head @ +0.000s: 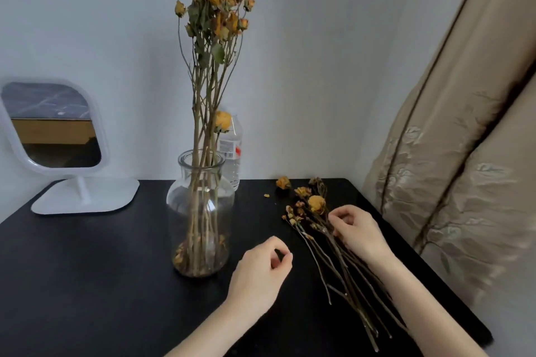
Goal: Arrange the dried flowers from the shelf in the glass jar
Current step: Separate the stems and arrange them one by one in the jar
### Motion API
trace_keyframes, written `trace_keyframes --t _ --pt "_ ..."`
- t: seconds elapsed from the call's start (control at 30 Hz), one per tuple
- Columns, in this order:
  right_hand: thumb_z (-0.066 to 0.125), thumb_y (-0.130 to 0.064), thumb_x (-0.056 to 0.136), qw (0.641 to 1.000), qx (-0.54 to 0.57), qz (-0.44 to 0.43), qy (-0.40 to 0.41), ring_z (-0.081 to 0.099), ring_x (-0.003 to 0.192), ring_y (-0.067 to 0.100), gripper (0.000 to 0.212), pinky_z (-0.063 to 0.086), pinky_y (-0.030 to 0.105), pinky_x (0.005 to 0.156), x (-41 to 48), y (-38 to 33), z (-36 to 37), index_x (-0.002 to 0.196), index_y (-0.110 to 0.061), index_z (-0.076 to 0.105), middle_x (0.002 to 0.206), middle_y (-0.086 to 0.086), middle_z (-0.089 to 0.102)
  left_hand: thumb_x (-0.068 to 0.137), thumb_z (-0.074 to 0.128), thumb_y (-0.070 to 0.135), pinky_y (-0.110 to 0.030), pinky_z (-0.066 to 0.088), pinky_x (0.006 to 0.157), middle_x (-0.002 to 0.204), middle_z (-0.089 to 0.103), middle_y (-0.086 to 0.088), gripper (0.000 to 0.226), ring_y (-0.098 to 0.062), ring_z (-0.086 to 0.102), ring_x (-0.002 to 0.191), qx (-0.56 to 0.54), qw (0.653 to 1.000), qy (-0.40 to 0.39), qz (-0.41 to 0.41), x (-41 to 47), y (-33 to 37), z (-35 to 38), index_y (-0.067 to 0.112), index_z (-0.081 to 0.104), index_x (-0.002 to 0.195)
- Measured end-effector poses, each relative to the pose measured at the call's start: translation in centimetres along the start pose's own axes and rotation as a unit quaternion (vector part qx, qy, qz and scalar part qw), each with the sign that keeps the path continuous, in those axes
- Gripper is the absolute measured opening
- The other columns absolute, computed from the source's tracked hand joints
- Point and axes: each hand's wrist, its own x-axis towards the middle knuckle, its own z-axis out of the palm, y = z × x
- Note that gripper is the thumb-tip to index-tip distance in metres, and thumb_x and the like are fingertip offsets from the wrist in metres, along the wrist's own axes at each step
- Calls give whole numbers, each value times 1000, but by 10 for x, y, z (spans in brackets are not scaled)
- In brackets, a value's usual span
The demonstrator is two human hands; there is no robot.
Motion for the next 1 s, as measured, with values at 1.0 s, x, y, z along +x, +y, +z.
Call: trace_keyframes --t 1.0 --pt "63 -26 86 915 -364 45 -169 64 90 19 18 54 31 75 2 6 17 101 -16 64 99 4 66 80 62 39 -25 32 49 64 46 5 32 -16 47 61 262 944 -81 -183 71 23 50 21 41 64"
